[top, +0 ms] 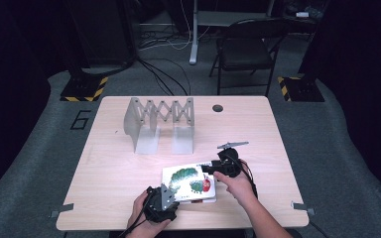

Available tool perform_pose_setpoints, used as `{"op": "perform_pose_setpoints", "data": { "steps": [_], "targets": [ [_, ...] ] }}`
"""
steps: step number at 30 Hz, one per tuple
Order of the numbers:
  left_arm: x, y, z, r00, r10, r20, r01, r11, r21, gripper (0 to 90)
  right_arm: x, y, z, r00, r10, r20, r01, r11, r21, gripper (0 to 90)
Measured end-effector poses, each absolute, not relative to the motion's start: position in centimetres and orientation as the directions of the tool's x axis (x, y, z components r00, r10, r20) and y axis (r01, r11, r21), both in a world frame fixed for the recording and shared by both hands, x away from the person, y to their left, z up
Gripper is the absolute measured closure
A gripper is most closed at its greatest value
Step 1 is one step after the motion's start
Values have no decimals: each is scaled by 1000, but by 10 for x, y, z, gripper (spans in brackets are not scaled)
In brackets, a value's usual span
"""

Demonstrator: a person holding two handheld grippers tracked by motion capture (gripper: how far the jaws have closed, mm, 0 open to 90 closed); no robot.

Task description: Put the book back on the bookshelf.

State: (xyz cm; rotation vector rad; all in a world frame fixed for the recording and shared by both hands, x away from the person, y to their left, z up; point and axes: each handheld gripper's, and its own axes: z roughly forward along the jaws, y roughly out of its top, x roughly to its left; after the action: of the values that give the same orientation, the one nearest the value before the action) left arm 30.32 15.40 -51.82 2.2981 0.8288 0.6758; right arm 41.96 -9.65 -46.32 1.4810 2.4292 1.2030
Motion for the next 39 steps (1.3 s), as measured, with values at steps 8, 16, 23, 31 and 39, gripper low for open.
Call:
{"op": "perform_pose_setpoints", "data": {
  "steps": [8, 16, 23, 31, 39],
  "targets": [
    [300, 151, -518, 692, 662, 287, 345, -653, 675, 317, 420, -95, -464, -544, 768, 338, 733, 238, 638, 450],
    [302, 155, -520, 698, 656, 287, 327, -649, 687, 316, 421, -97, -467, -550, 761, 344, 733, 242, 636, 448],
    [306, 161, -521, 718, 633, 290, 298, -656, 694, 317, 423, -98, -469, -527, 767, 366, 757, 228, 612, 421],
    [309, 166, -522, 730, 624, 281, 283, -649, 706, 317, 437, -101, -467, -517, 762, 390, 779, 230, 583, 380],
    [311, 168, -522, 739, 612, 280, 274, -654, 705, 317, 455, -97, -475, -518, 746, 419, 802, 253, 540, 362]
  ]
}}
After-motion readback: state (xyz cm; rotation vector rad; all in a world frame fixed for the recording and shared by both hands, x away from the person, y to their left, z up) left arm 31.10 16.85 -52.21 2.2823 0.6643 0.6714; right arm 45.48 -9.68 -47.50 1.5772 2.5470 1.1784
